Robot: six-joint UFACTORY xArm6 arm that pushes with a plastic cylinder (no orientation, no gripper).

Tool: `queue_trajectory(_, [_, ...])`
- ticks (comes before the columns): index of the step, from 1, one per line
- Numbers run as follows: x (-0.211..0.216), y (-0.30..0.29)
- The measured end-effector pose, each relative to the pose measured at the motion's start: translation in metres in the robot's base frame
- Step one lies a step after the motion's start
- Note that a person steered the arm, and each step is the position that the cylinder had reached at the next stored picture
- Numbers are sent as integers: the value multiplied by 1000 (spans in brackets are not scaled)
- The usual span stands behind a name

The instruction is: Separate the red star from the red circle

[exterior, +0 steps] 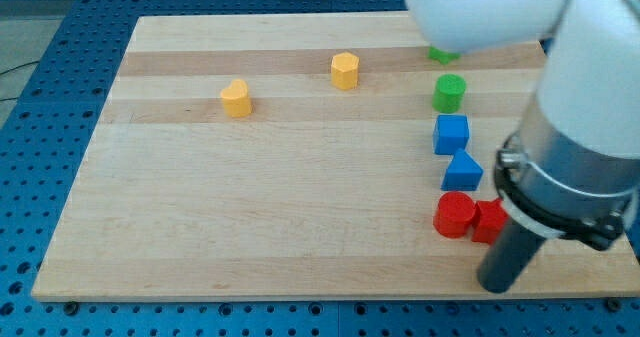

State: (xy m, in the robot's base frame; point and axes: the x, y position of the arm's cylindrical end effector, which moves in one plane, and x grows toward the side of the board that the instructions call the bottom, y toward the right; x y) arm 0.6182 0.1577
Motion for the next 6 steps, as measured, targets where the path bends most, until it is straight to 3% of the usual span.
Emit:
queue_trajectory(1, [-12,43])
queue_trajectory(4, [-45,40])
queue_trajectory(6, [-96,-121])
